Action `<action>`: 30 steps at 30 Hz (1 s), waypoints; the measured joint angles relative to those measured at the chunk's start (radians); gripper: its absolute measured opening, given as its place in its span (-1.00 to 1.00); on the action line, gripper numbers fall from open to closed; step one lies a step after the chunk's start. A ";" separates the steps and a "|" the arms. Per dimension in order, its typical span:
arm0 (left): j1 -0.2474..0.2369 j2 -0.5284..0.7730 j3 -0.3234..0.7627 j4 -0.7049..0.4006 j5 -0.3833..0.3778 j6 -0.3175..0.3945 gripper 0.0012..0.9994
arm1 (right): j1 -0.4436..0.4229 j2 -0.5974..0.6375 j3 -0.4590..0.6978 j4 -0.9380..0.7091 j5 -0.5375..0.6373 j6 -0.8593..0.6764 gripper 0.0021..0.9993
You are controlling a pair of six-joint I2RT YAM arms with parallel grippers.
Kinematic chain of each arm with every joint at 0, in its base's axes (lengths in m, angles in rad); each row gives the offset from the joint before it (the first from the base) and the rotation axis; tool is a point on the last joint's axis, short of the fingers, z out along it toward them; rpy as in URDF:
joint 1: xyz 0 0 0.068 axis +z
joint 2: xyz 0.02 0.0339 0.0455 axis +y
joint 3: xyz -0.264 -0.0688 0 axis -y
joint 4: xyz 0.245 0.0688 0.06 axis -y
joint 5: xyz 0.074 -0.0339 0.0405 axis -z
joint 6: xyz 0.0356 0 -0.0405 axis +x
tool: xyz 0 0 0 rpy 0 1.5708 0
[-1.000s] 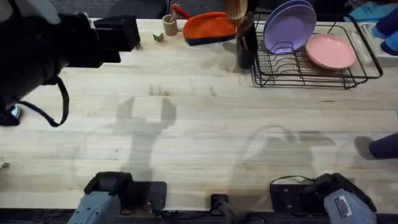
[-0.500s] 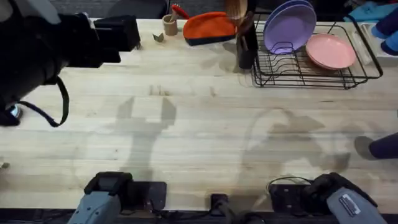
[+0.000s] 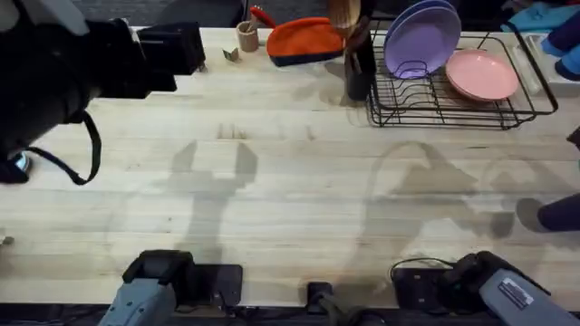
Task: Pick up the cup on the table and put them onto the rack.
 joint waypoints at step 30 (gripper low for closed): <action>0.000 0.000 0.000 0.000 0.000 -0.004 0.99 | -0.066 0.231 0.000 0.045 -0.071 0.095 0.99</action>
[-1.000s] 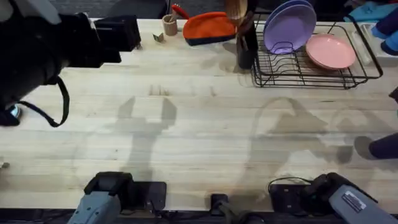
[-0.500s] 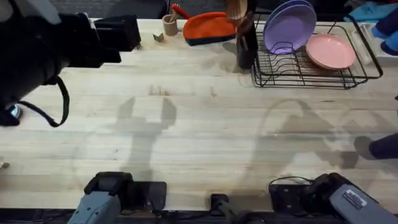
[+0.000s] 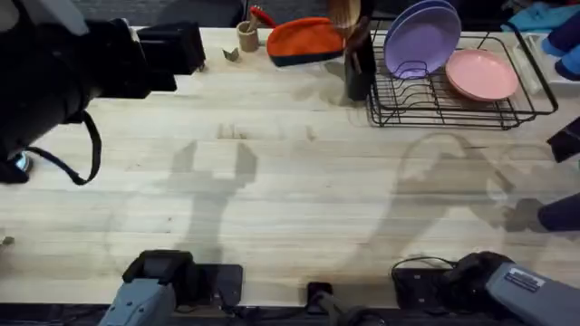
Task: Pick up the cup on the table and put them onto the rack.
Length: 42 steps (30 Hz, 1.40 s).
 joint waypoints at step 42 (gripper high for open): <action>0.000 0.000 0.000 -0.022 0.000 0.000 0.99 | 0.000 0.192 0.001 0.048 0.011 0.008 -0.93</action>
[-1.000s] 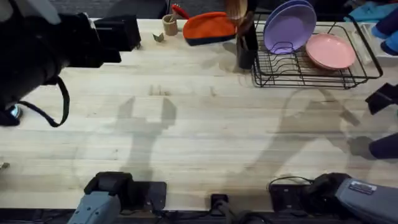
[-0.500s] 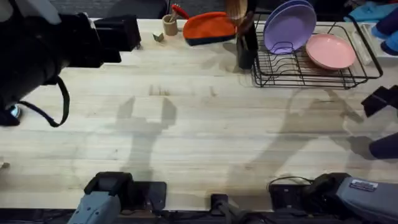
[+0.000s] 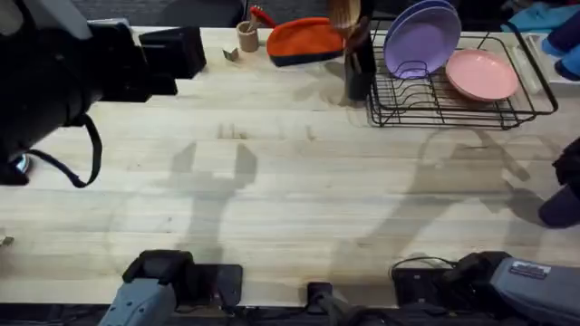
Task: Pick up the cup on the table and put them onto the rack.
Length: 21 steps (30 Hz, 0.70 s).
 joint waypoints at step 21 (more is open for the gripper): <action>0.000 0.000 0.000 0.000 0.000 0.000 0.99 | 0.082 -0.190 0.001 -0.011 0.006 0.007 -0.94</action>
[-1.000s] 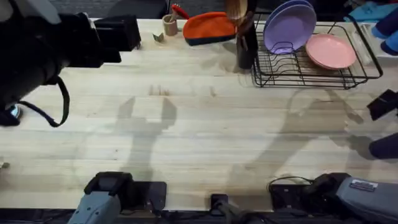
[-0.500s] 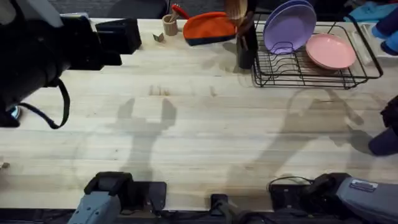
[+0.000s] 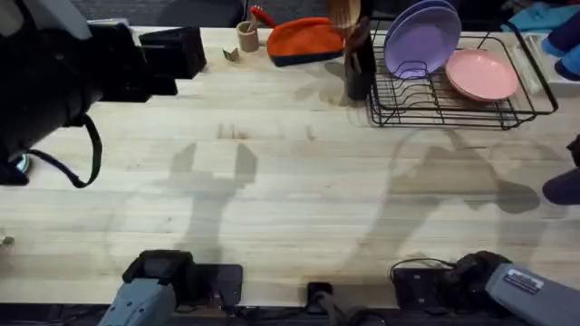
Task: Pick up the cup on the table and put them onto the rack.
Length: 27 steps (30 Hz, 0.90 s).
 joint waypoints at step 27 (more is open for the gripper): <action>0.000 0.000 0.000 0.000 0.000 0.000 0.99 | 0.627 0.303 0.664 -0.247 0.000 -0.059 -0.94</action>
